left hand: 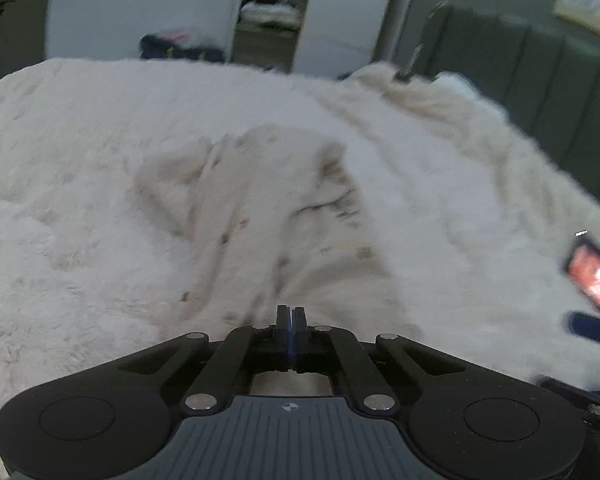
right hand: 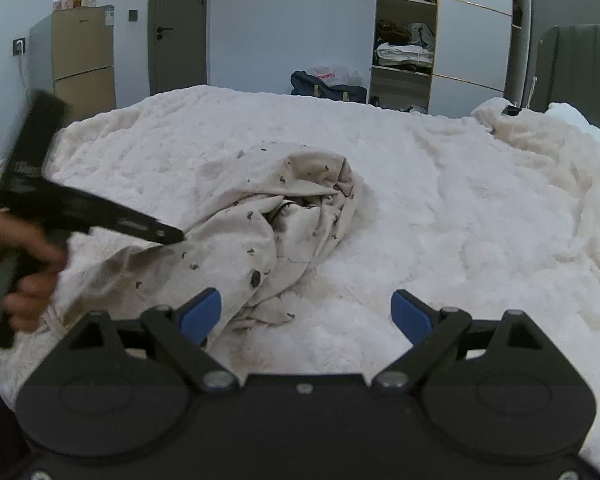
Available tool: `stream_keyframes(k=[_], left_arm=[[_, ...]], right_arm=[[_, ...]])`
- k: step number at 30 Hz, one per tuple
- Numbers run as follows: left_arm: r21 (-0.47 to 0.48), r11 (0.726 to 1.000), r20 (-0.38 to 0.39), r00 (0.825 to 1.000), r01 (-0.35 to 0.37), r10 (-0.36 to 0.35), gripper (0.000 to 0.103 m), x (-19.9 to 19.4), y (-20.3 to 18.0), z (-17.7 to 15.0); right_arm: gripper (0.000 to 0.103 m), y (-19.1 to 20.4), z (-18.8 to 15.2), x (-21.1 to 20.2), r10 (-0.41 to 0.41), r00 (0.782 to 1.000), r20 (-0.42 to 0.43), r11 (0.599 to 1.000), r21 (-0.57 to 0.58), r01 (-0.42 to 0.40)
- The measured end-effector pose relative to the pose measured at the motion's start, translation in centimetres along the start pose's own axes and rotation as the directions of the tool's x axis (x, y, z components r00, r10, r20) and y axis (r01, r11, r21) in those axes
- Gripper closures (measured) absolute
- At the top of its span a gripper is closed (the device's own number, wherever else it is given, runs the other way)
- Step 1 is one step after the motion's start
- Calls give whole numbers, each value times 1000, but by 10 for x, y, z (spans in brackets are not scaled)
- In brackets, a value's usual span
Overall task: Fold clothes
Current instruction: 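Pull the grasped shirt edge with the left tool to spread the shirt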
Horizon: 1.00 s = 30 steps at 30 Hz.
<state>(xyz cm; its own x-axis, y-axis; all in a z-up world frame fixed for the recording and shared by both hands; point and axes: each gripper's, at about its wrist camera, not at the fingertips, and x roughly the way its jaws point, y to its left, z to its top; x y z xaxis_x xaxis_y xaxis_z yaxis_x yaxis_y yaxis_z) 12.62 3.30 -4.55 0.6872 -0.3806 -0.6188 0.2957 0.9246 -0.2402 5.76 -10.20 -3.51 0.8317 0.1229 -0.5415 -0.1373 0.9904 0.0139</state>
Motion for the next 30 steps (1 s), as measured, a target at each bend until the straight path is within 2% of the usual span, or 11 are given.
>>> stream_keyframes(k=[5, 6, 7, 9, 11, 15, 21, 26, 27, 28, 30], left_arm=[[78, 996, 10, 999, 48, -48, 101, -43, -15, -3], [100, 995, 5, 1000, 16, -17, 90, -41, -18, -2], [106, 994, 13, 1000, -18, 17, 53, -39, -17, -2], [88, 992, 50, 995, -92, 88, 3, -32, -12, -2], [60, 987, 72, 987, -147, 143, 4, -23, -5, -1], [-35, 987, -2, 988, -157, 157, 4, 16, 15, 12], [-57, 983, -116, 979, -176, 169, 5, 70, 22, 20], [-107, 987, -229, 969, -119, 92, 45, 96, 27, 5], [-102, 988, -237, 967, -116, 89, 78, 97, 26, 2], [-85, 991, -240, 967, -106, 83, 93, 96, 23, 0], [-56, 993, -221, 971, -104, 89, 94, 88, 16, -2]], right_arm=[[11, 1, 0, 0, 1, 1000, -1, 1000, 11, -1], [11, 2, 0, 0, 3, 1000, 1, 1000, 11, -3], [11, 3, 0, -1, 3, 1000, 2, 1000, 8, -3], [11, 4, 0, -3, 1, 1000, 6, 1000, 0, -1], [11, 6, 0, -6, -1, 1000, 12, 1000, -8, 1], [11, 2, 2, -7, -8, 1000, 22, 1000, -3, 8], [11, 1, 1, -2, -5, 1000, 11, 1000, -5, 5], [11, 1, 1, 2, -5, 1000, 6, 1000, -6, 5], [11, 1, 0, 1, -4, 1000, 3, 1000, -5, 4], [11, 1, 0, 2, -5, 1000, 1, 1000, -5, 5], [11, 0, 0, 2, -7, 1000, 1, 1000, -3, 7]])
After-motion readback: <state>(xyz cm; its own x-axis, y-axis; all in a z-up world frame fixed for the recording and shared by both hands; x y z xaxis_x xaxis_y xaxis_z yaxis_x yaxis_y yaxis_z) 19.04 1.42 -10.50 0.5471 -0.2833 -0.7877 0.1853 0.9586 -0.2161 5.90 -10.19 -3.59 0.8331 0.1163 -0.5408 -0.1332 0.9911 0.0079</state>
